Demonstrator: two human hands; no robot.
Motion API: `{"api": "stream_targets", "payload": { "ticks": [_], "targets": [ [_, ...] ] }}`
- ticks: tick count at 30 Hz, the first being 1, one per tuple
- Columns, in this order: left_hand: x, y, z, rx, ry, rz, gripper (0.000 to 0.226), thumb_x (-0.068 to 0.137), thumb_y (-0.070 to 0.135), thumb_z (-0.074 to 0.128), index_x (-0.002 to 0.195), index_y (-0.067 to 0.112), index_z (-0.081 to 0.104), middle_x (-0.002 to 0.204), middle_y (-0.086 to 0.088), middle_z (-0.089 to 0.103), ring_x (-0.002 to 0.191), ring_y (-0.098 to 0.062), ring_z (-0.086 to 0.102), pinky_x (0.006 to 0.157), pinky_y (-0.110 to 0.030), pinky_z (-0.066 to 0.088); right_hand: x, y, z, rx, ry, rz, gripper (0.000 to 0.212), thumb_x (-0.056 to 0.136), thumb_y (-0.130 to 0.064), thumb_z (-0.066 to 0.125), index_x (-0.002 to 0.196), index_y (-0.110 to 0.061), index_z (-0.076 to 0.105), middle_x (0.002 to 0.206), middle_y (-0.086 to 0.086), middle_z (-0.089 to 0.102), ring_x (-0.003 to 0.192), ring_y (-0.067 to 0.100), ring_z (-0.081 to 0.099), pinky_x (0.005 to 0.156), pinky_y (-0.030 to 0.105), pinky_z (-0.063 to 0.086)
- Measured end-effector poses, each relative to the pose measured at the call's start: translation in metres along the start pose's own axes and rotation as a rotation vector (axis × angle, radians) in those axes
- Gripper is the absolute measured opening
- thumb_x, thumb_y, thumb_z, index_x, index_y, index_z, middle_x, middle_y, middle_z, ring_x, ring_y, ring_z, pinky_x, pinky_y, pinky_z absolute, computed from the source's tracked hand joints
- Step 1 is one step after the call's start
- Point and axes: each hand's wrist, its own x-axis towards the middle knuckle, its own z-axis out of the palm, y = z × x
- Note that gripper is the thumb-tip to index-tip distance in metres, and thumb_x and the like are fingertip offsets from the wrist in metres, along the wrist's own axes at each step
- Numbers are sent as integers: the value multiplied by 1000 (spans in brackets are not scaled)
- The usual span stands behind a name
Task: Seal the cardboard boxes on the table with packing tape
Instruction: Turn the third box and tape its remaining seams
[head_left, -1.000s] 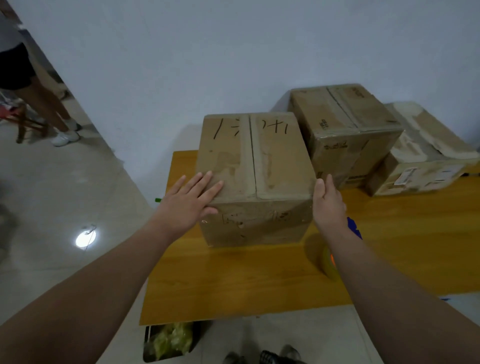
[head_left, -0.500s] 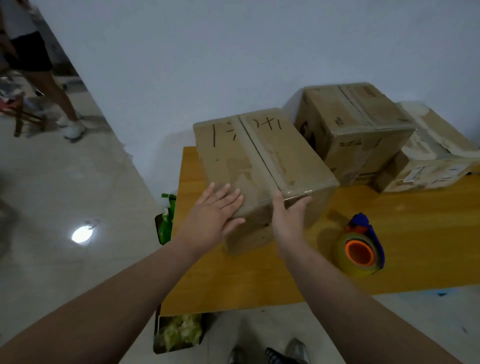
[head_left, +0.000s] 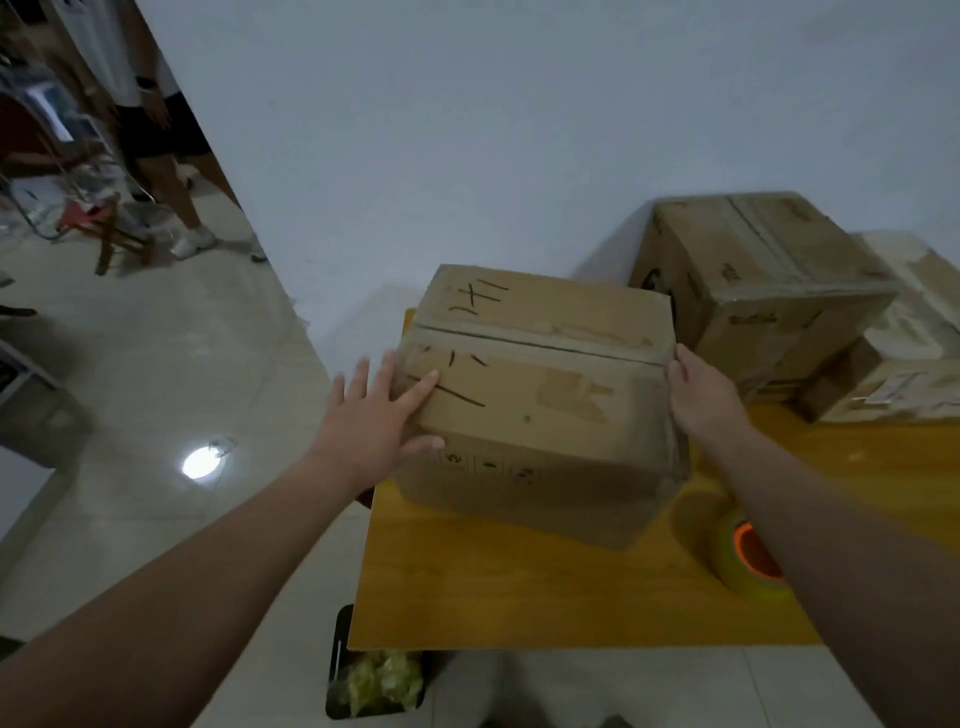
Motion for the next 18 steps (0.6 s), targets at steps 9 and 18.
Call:
{"api": "stream_targets", "payload": {
  "ticks": [9, 18],
  "targets": [
    [25, 28, 1, -248, -19, -189, 78, 85, 67, 40, 150, 38, 8, 159, -6, -3, 132, -36, 34, 102, -45, 39, -42, 12, 23, -189, 32, -121, 73, 91, -61, 43, 151, -25, 24, 160, 9, 11, 145, 31, 15, 114, 46, 25],
    [87, 50, -10, -98, 209, -112, 47, 93, 44, 51, 128, 13, 48, 133, -10, 47, 127, -29, 36, 106, -43, 32, 6, 6, 9, -422, 4, -332, 60, 99, -45, 41, 152, -25, 21, 160, 5, 16, 147, 25, 11, 117, 38, 17]
  ]
}}
